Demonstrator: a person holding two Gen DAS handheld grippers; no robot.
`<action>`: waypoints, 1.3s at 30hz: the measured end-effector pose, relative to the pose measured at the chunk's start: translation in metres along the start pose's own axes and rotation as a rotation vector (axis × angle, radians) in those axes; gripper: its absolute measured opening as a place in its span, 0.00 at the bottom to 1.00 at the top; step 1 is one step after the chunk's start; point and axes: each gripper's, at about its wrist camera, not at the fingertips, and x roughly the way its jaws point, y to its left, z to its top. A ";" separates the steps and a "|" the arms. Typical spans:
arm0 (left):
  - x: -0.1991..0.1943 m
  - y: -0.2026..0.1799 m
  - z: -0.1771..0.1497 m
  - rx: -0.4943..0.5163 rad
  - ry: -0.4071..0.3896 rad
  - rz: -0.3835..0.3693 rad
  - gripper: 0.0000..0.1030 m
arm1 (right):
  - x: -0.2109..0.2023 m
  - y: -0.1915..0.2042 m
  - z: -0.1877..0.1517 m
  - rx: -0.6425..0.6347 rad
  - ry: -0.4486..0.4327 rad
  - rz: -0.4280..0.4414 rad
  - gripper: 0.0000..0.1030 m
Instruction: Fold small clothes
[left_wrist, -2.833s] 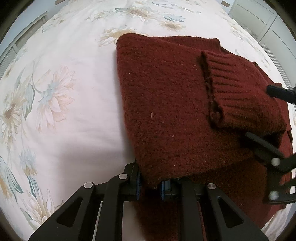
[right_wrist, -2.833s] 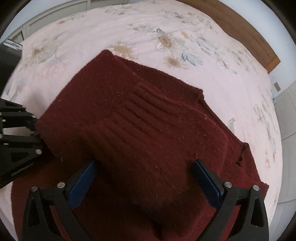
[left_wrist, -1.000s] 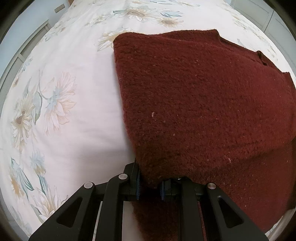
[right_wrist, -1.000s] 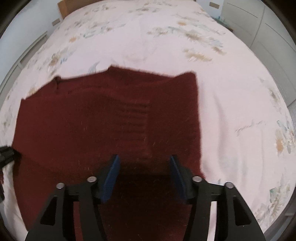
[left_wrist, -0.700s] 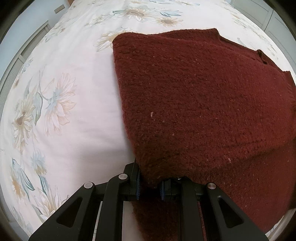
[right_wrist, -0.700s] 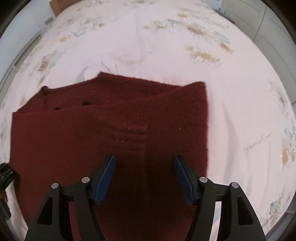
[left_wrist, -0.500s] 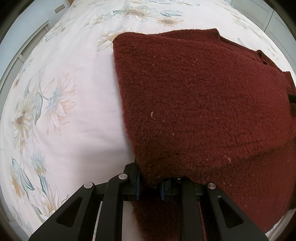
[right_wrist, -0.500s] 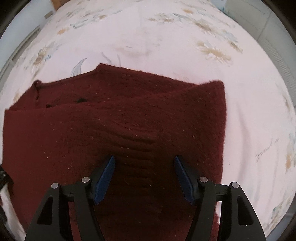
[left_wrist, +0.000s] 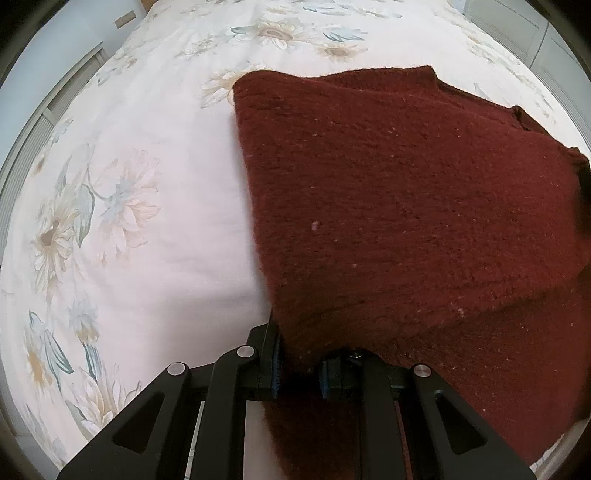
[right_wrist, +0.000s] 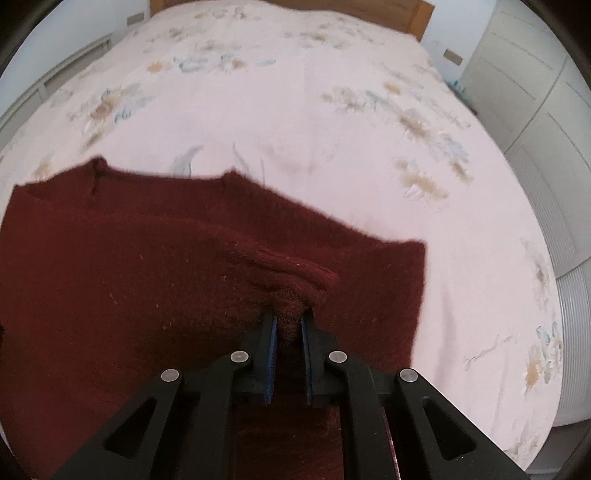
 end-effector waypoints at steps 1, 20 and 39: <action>0.000 0.000 0.000 0.001 -0.001 0.002 0.13 | 0.009 0.002 0.001 -0.004 0.019 0.002 0.11; -0.059 0.006 -0.009 -0.080 -0.084 0.044 0.88 | -0.059 -0.020 -0.025 0.154 -0.126 0.076 0.84; -0.022 -0.103 0.015 0.059 -0.192 -0.038 0.99 | -0.012 0.050 -0.063 -0.017 -0.131 -0.007 1.00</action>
